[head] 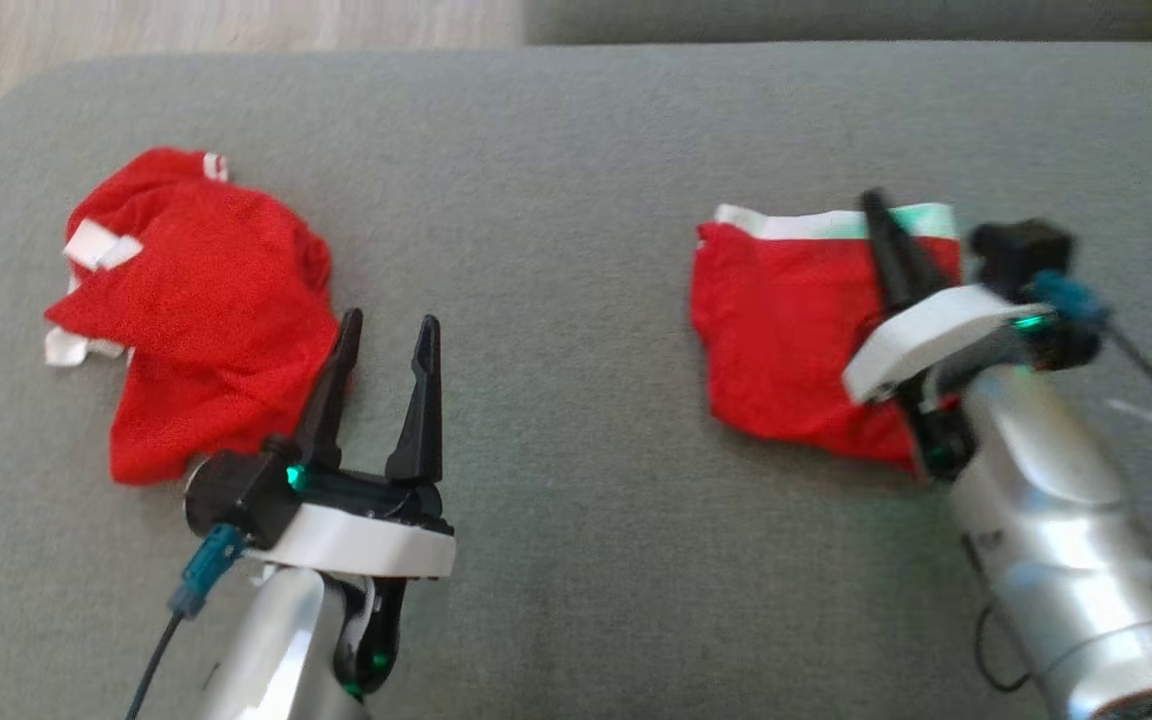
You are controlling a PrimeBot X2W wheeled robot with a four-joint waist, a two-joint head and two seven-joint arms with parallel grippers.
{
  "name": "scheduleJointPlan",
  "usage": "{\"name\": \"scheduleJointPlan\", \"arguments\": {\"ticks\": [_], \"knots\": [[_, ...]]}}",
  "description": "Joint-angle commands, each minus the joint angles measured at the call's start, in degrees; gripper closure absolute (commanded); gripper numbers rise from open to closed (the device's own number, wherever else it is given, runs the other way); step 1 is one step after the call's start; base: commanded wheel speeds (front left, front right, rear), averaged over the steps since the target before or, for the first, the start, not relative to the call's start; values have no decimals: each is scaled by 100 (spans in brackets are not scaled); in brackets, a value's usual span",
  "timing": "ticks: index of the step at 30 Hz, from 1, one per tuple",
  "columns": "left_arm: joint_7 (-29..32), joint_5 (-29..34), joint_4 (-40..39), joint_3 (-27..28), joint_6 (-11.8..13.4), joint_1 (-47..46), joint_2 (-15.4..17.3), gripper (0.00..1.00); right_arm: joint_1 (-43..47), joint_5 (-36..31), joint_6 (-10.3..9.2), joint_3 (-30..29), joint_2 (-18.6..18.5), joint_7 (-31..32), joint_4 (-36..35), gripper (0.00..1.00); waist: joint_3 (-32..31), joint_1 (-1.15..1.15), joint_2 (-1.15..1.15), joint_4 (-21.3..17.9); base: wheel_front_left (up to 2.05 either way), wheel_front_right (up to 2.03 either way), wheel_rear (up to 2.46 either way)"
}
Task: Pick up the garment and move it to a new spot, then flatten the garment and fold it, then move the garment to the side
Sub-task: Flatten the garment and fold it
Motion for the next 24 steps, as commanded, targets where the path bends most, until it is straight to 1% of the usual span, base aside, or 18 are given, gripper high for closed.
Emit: {"name": "scheduleJointPlan", "arguments": {"ticks": [1,2,3,6,11,12,13,14,16,21,24], "knots": [[-54,98,-194,273,17,-59,25,0,229,-92,-4,-255,-122,-76,-629,100,-226,0,0,-235,0,0,0],[-54,107,-197,308,19,-42,25,0,364,-156,-4,-430,-167,-77,-863,100,-285,0,0,-291,0,0,0],[-54,107,-197,308,19,-42,25,0,364,-156,-4,-430,-167,-77,-863,100,-285,0,0,-291,0,0,0],[-54,141,-200,402,27,21,25,0,832,-405,-4,-933,-219,-78,-1513,100,-441,0,0,-443,0,0,0],[-54,173,-208,547,32,150,25,0,1688,-849,-4,-1554,-87,-79,-2488,100,-625,0,0,-631,0,0,0],[-54,182,-208,568,32,177,25,0,1845,-934,-4,-1681,-43,-79,-2659,86,-655,0,0,-661,0,0,0],[-54,189,-210,589,31,208,25,0,1997,-1029,-4,-1794,4,-79,-2830,33,-684,0,0,-692,0,0,0],[-54,198,-215,610,31,243,25,0,2147,-1107,-4,-1883,54,-79,-2983,0,-709,0,0,-725,0,0,0],[-54,232,-221,641,29,319,25,0,2412,-1185,-4,-1992,138,-79,-3263,0,-745,0,0,-787,0,0,0],[-54,308,-197,664,13,487,25,0,2959,-1347,-4,-1965,218,-79,-3740,0,-804,0,0,-886,0,0,0],[-54,309,-178,675,7,580,25,0,3169,-1198,-4,-1841,224,-79,-3853,0,-825,0,0,-916,0,0,0]]}}
